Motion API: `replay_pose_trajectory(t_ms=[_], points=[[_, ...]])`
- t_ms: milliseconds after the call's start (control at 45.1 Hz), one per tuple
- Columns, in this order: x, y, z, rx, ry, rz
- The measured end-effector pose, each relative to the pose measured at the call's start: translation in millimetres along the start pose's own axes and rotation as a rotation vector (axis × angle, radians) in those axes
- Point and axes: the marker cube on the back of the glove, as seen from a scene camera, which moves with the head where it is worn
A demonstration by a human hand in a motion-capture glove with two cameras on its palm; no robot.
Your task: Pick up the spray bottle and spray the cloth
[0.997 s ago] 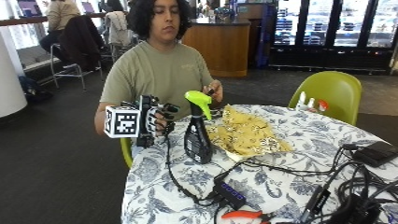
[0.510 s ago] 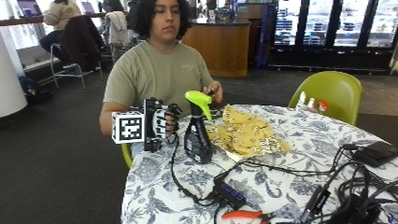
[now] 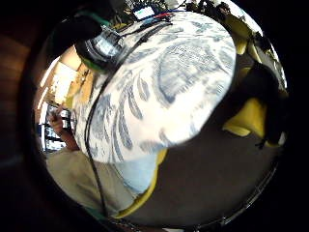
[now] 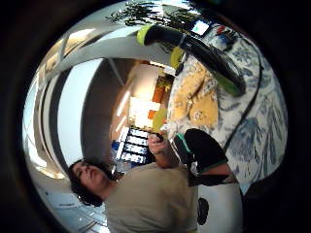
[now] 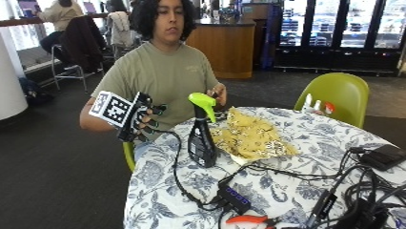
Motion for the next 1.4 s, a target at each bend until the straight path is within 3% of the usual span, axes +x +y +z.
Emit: replay_pose_trajectory(t_ms=[199,665,1019,1263,1396], points=[[-2.1,33.8,-15.9,0.0,0.141,-0.016],[-3.6,60.6,-28.9,0.066,0.195,-0.01],[-13.0,-12.6,-2.2,0.069,-0.108,-0.078],[-15.3,-82.1,33.8,0.15,-0.324,0.04],[-19.2,-118.8,53.8,0.193,-0.311,0.077]])
